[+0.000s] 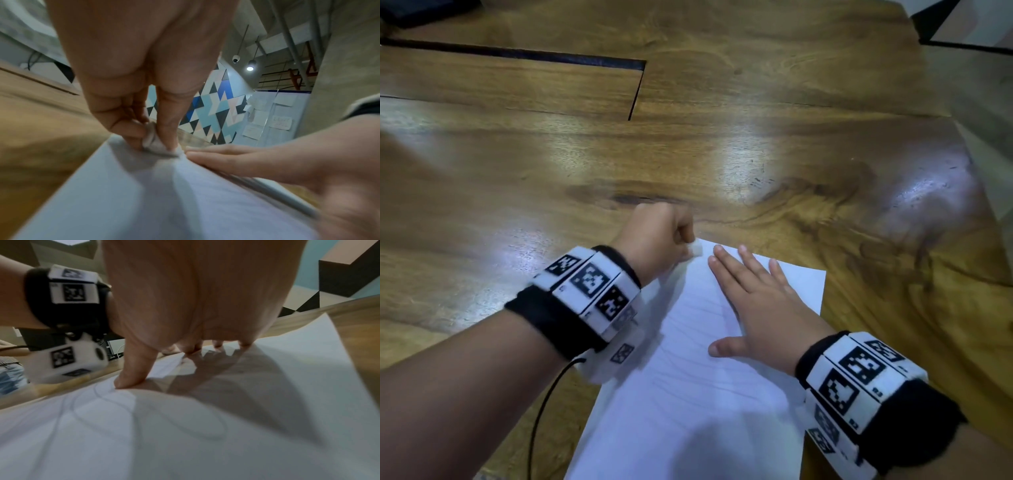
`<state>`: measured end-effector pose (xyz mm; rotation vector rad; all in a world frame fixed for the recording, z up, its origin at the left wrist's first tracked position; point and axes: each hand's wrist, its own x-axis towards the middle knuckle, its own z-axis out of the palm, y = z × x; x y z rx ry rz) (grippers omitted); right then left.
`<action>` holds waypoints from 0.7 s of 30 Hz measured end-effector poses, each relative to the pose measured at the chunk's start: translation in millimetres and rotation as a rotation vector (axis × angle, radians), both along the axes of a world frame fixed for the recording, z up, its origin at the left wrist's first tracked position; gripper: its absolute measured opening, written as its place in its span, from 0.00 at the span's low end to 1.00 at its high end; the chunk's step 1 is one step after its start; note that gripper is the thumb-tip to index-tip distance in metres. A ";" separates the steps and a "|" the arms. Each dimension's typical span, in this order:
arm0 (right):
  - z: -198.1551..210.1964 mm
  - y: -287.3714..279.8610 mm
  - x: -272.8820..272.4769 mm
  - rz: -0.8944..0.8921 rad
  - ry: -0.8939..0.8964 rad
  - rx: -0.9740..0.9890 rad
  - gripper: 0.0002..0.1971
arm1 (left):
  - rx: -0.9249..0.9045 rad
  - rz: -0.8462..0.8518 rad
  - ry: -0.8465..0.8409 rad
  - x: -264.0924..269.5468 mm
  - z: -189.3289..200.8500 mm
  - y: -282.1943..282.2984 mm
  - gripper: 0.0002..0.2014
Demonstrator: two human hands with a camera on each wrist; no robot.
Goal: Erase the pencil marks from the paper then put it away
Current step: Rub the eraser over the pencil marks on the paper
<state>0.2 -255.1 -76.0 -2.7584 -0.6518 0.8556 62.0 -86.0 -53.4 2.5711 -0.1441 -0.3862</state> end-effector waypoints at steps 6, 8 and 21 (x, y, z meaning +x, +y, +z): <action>0.4 0.4 0.0 -0.003 -0.012 0.001 0.56 | -0.021 -0.028 0.035 -9.6 -1.8 8.7 0.07; 0.5 0.0 0.0 -0.003 -0.017 0.000 0.56 | -0.013 0.000 -0.039 2.9 -2.4 2.5 0.04; 0.5 0.7 -0.2 -0.002 -0.010 -0.002 0.57 | 0.007 -0.073 -0.016 3.1 -0.2 1.1 0.03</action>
